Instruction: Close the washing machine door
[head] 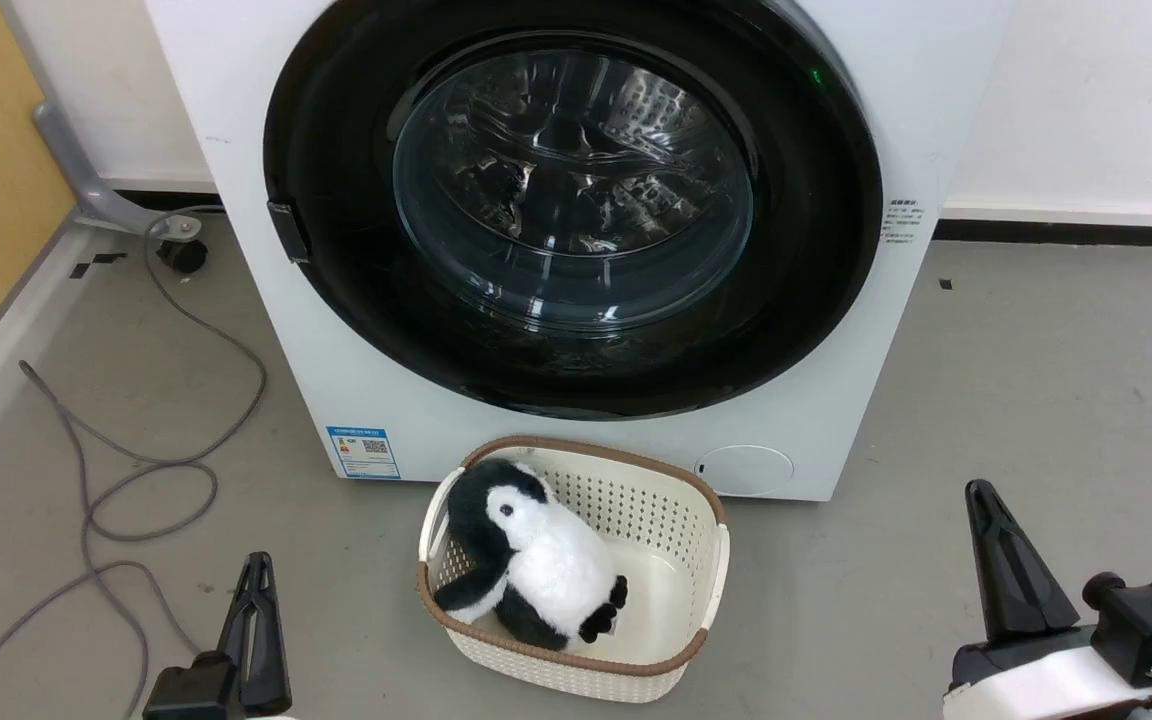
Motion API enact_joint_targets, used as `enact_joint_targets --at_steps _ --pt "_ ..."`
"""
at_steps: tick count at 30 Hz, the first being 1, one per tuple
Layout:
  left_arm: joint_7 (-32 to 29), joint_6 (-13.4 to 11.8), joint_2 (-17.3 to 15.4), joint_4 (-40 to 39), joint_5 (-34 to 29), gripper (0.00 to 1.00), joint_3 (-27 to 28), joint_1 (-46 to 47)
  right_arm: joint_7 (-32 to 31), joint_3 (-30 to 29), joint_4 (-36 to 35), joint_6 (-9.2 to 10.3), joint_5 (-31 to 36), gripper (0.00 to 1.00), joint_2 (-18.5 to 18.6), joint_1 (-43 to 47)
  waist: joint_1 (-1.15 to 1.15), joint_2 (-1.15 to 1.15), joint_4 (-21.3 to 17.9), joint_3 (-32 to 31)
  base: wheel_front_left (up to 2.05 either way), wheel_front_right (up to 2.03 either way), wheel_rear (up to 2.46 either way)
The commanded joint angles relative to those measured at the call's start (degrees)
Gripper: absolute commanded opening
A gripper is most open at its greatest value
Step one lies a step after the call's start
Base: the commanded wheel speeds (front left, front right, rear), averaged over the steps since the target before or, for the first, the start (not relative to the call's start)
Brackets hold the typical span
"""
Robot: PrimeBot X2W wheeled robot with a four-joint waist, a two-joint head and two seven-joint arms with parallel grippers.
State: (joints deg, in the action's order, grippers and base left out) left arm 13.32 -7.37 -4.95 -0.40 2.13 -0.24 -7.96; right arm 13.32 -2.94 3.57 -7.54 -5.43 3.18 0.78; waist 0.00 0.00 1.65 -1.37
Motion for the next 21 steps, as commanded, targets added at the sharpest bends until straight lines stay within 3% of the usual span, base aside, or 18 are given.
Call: enact_joint_targets --at_steps 1,21 --pt "-0.41 0.43 0.08 0.05 -0.25 0.0 0.07 0.85 -0.35 0.17 -0.39 0.01 0.48 0.0 -0.04 -0.09 0.0 0.0 -0.03 0.03 0.0 0.0 0.0" --pt "-2.63 1.63 0.42 0.11 -0.58 0.0 0.1 2.07 -2.58 0.64 -0.93 0.01 1.34 0.0 -0.08 -0.21 0.0 0.0 -0.31 0.26 0.0 0.0 0.0"
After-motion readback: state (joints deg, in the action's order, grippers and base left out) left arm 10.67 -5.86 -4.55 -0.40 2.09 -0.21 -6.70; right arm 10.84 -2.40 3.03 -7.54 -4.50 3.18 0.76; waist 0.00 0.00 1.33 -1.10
